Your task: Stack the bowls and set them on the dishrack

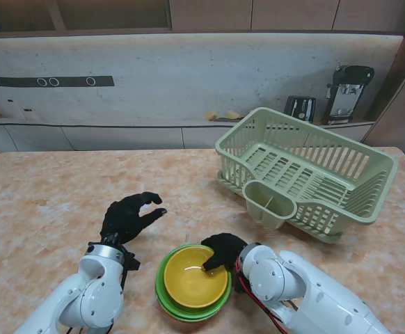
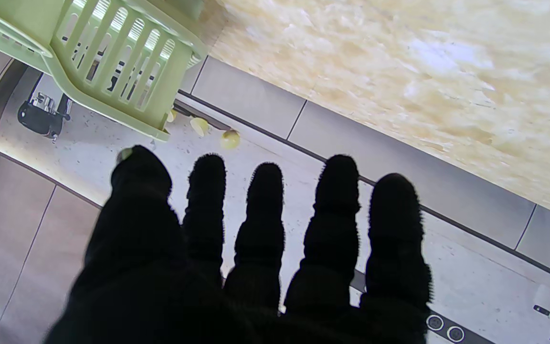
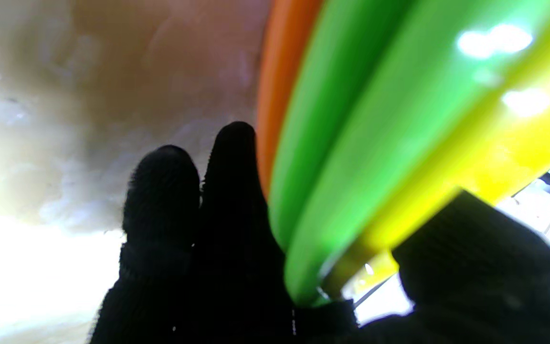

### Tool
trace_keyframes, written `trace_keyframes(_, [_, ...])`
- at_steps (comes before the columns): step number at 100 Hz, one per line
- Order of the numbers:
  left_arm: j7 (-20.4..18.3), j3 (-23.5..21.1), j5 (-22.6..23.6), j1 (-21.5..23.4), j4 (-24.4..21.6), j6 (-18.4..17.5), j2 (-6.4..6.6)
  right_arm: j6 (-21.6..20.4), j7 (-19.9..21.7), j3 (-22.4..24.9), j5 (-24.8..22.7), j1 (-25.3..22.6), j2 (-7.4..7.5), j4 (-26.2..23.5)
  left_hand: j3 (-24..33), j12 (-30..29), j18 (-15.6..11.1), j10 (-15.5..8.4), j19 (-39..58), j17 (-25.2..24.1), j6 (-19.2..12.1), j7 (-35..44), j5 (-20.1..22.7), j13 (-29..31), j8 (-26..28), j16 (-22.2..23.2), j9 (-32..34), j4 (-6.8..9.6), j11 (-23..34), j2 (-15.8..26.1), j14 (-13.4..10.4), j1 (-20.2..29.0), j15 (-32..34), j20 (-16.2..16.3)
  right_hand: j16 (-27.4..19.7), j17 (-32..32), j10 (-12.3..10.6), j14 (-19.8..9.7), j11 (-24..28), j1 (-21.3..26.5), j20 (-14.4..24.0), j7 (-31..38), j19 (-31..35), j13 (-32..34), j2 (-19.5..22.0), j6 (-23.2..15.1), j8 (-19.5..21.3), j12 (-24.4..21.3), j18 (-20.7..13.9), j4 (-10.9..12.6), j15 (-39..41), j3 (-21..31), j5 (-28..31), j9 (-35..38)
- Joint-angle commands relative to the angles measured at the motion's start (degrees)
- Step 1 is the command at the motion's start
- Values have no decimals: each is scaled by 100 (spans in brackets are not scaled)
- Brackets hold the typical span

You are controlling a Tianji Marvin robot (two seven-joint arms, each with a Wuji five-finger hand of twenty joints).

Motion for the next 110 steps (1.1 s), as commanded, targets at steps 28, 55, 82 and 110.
trace_keyframes(28, [68,-20,37,68,-49,8,-42,191,-163,115,63,-306,-96,-156,-72,100,5,-60,156,10,-151,137,-1,95,115,109,113,58,80,-47,-17,257,97,97,931,136,-912,-547,1045,2150,177,2170,729,472,226,-1943,1679,779,610,417,1079,2047,1370,603])
trace_keyframes(55, [137,-53,60,103,-64,11,-51,279,-703,162,67,-409,-253,-43,-75,116,-9,-74,180,23,-156,189,6,110,115,124,126,51,108,-50,-18,296,123,106,1410,584,-1085,-829,1471,2332,1302,2888,1050,662,116,-2127,2723,1687,466,280,2087,2449,2101,937])
trace_keyframes(82, [159,-55,41,99,-59,13,-57,259,-1146,231,219,-478,-400,83,-82,126,-15,-68,196,31,-169,244,10,118,112,138,137,44,128,-45,-24,329,147,113,1199,812,-949,-1010,1557,2440,2103,3026,1479,1021,99,-2122,3043,2040,-26,623,2424,2448,2580,1314])
trace_keyframes(110, [179,-53,32,85,-38,-1,-62,57,-1576,424,544,-639,-544,114,-89,135,-21,-71,212,42,-177,288,16,132,100,148,158,40,146,-34,-27,345,166,119,1060,937,-764,-1100,1599,2553,2461,3039,2159,1527,-318,-2147,3248,2194,-463,1143,2747,2448,3025,1787])
